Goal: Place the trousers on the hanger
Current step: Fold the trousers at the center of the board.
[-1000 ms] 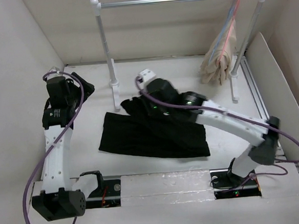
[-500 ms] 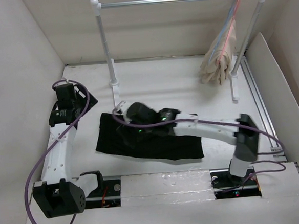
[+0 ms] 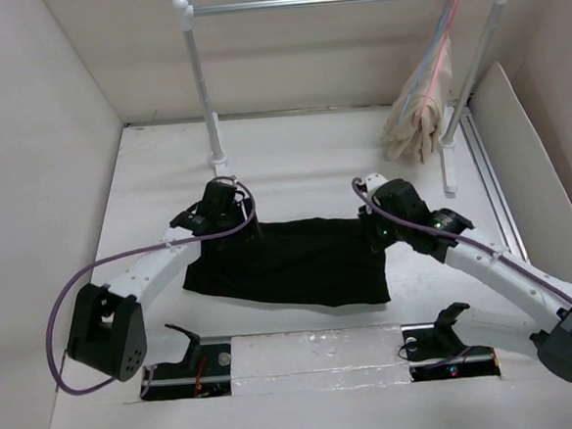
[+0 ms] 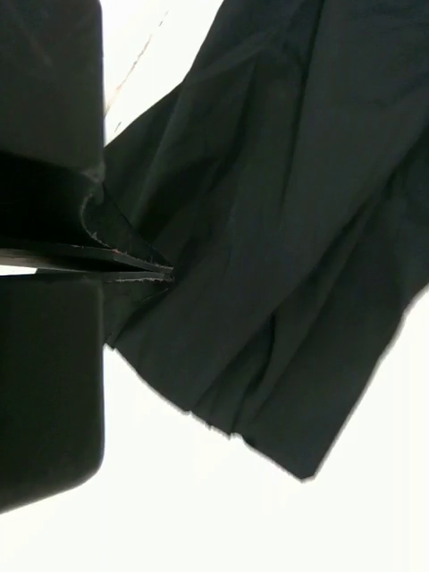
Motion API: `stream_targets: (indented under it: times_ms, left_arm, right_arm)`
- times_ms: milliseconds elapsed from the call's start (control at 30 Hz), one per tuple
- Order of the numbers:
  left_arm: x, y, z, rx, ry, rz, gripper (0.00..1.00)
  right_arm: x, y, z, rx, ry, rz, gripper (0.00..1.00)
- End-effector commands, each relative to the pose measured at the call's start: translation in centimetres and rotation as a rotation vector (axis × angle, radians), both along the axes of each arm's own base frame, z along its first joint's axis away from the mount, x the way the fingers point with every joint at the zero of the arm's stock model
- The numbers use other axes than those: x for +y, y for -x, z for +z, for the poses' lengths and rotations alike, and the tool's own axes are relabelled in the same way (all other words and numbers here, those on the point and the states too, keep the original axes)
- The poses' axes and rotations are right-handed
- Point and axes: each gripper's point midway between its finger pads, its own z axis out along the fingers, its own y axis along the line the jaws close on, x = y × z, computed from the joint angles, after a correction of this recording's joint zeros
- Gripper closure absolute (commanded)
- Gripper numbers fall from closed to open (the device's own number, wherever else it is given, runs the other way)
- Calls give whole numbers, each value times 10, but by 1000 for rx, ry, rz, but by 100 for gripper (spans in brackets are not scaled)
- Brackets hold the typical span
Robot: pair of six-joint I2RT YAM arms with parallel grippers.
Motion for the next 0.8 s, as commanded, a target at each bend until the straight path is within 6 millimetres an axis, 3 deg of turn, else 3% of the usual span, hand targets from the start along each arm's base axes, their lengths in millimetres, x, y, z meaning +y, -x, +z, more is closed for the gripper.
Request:
stream_targets:
  times_ms: [0,33,67,100,133,200,233,367,433,567,600,667,700,733,767]
  left_arm:
    - [-1,-3,-29,31,-3,11,40]
    - [12,-6,-48,72,-37,57,40]
    - [12,-5,-55,93,-47,58,40]
    - [18,-6,-63,116,-55,76,39]
    - [22,-5,-72,146,-50,91,39]
    - [40,-10,-86,177,-55,168,39]
    - [50,-11,-90,184,-63,218,39]
    - [91,-20,-82,163,-31,422,38]
    - [109,-19,-77,151,-17,494,37]
    - [106,-32,-29,11,43,491,35]
    - [104,-36,-18,-16,58,476,34]
    - [92,-49,17,-88,88,431,34]
    - [87,-53,28,-114,87,405,34]
    - [76,-59,51,-159,104,367,34]
    - [70,-61,61,-180,114,347,34]
  right_arm:
    - [4,-17,84,-176,-141,55,94]
    - [-3,-24,107,-220,-118,41,86]
    - [-6,-19,101,-194,-100,42,86]
    - [-16,-27,108,-212,-74,-7,77]
    - [-21,-32,111,-210,-59,-31,74]
    - [-25,-30,92,-156,-38,-39,66]
    - [-27,-25,62,-94,-16,-33,64]
    - [-22,-13,0,15,-48,-34,65]
    - [-18,-8,-4,24,-51,-33,66]
    - [-8,-20,56,-90,-79,-15,61]
    - [-1,-32,102,-173,-128,-7,55]
    - [-1,-43,145,-249,-148,-10,49]
    - [1,-56,186,-328,-185,-23,45]
    - [-3,-65,204,-369,-188,-35,43]
    - [-8,-76,222,-409,-202,-63,43]
